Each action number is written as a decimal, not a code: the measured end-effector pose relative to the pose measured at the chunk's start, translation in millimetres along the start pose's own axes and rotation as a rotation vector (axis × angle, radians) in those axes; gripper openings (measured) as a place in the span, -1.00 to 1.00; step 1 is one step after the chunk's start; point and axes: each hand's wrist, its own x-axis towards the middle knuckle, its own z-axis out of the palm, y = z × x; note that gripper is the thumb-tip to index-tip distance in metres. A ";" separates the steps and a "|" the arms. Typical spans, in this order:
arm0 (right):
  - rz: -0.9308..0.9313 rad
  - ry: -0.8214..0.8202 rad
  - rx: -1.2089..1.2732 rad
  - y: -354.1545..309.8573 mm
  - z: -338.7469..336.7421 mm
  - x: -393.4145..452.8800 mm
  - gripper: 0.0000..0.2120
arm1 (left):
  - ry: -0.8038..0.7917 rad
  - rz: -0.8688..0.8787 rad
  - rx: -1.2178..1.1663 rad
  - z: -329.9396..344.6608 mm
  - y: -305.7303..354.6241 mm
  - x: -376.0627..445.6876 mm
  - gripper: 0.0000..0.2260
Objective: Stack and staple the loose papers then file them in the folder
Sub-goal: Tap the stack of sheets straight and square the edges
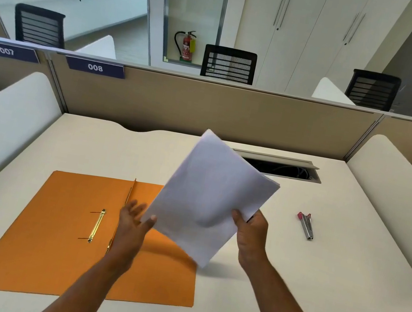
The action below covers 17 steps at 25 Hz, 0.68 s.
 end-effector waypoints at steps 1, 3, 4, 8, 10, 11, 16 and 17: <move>-0.071 -0.026 -0.095 -8.0 -2.9 3.7 -0.85 | 0.021 0.073 0.133 -2.7 13.6 7.4 -0.38; -0.165 -0.101 -0.205 -22.6 -4.0 4.2 -0.83 | -0.080 0.250 0.316 2.9 46.0 17.0 -0.34; -0.200 -0.133 -0.248 -28.4 -2.2 2.1 -0.82 | -0.176 0.305 0.326 9.1 59.4 19.2 -0.41; -0.279 -0.107 -0.295 -33.9 7.4 -9.3 -0.81 | -0.205 0.404 0.211 33.4 74.8 14.2 -0.80; -0.263 -0.088 -0.281 -26.0 10.6 -15.7 -0.76 | -0.159 0.391 0.189 33.4 60.9 10.8 -0.78; -0.247 -0.087 -0.288 -18.2 12.2 -19.6 -0.74 | -0.149 0.362 0.185 30.9 49.7 9.1 -0.79; -0.099 -0.083 -0.320 32.7 8.0 -35.8 -0.74 | -0.130 0.252 0.196 26.7 -3.0 -7.3 -0.76; -0.081 -0.081 -0.331 39.6 5.8 -35.3 -0.75 | -0.125 0.250 0.201 26.5 -6.8 -10.2 -0.74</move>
